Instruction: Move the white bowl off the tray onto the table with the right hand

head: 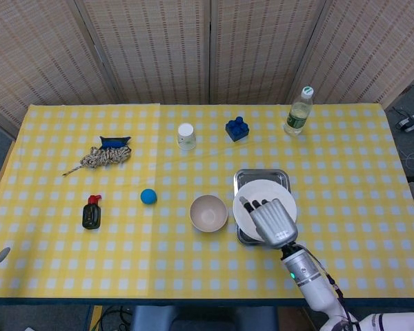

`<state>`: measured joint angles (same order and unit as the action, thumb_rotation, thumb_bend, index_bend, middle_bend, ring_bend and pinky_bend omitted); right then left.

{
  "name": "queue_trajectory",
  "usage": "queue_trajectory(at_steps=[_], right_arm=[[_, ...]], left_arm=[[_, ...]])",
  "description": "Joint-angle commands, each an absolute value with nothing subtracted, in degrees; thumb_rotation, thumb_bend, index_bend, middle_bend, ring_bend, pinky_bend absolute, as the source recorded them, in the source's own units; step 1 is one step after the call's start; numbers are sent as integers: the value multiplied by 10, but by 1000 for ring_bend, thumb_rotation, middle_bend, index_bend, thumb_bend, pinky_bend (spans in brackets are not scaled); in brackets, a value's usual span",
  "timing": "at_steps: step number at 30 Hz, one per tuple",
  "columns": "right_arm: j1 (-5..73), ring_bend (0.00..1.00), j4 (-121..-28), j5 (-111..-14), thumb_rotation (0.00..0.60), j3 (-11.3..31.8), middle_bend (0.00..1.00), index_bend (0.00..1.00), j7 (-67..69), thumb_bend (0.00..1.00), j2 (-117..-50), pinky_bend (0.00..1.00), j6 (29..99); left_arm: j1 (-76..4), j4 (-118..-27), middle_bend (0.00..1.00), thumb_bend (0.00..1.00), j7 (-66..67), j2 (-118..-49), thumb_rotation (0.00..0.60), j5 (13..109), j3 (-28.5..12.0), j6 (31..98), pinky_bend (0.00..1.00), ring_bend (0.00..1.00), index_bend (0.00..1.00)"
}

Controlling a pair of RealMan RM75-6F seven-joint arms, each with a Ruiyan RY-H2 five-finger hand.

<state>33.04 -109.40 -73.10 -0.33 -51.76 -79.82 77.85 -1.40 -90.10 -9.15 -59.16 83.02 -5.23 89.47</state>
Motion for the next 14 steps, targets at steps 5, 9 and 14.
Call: queue_trajectory(at_steps=[5,9,14], right_arm=[[199,493,-1056,-789,600,-65,437,276,-301,50,-685,636,886],[161,486,-1024,-791,600,-75,428,276,-230,52,-658,606,900],[129,486,-987,-794,600,-75,428,276,-147,55,-637,605,900]], left_arm=[[-16,-901,431,135,-46,-608,600,855,-40,901,518,312,520],[-17,-903,432,135,13,-625,600,867,-34,906,518,312,542],[-16,-908,433,135,51,-639,600,891,-22,913,519,313,544]])
